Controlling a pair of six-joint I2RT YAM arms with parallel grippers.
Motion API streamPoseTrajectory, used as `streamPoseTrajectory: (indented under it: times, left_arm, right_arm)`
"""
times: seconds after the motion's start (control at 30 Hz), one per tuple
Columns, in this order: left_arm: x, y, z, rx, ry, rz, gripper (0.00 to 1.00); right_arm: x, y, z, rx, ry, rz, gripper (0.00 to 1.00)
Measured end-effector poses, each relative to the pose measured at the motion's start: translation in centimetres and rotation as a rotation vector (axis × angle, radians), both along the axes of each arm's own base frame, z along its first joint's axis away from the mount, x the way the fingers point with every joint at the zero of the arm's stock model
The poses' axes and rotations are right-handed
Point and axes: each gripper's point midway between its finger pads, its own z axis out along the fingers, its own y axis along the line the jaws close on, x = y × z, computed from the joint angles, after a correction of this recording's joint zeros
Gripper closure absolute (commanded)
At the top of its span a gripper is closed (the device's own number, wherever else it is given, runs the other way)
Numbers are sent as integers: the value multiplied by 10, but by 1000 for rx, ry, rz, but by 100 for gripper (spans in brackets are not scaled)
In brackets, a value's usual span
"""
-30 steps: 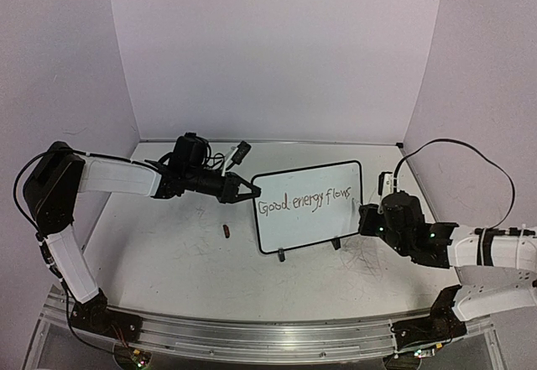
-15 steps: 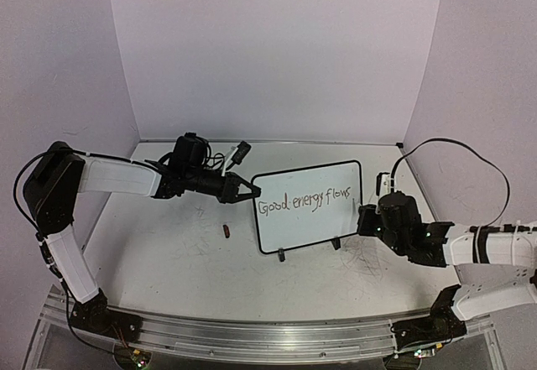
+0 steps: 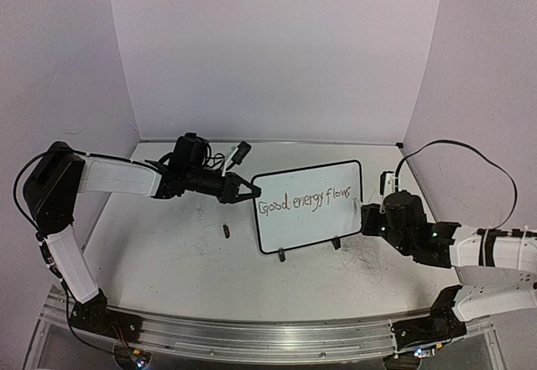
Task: Write a sentence on the whiteboard
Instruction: Pick up the pen cap from the center of the board.
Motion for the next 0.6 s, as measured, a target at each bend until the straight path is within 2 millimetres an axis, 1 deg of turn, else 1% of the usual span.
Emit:
streamPoseTrajectory:
  times: [0.03, 0.07, 0.13, 0.17, 0.2, 0.27, 0.33, 0.4, 0.43, 0.47, 0.6]
  left_arm:
    - [0, 0, 0, 0, -1, 0, 87]
    - [0, 0, 0, 1, -3, 1, 80]
    - [3, 1, -3, 18, -7, 22, 61]
    - [4, 2, -6, 31, -9, 30, 54]
    - [5, 4, -9, 43, -8, 39, 49]
    - [8, 7, -11, 62, -14, 61, 37]
    - [11, 11, -8, 71, -17, 84, 29]
    - [17, 20, 4, 66, -33, 115, 22]
    - [22, 26, 13, 59, -52, 137, 19]
    - [26, 33, 23, 49, -66, 161, 18]
    - [46, 66, 71, 6, -138, 305, 14]
  right_arm:
    - [-3, -2, 5, 7, -5, 4, 100]
    - [-5, -4, 12, 17, -15, 7, 100]
    - [-9, -7, 26, 32, -40, 14, 100]
    - [-11, -10, 37, 40, -60, 16, 100]
    - [-12, -11, 46, 44, -76, 15, 100]
    - [-13, -14, 63, 44, -107, 13, 100]
    - [-12, -15, 75, 35, -127, 15, 100]
    - [-12, -15, 83, 19, -138, 21, 100]
    - [-12, -15, 87, 12, -145, 25, 100]
    - [-12, -15, 91, 4, -153, 31, 100]
    - [-12, -10, 110, -18, -187, 74, 100]
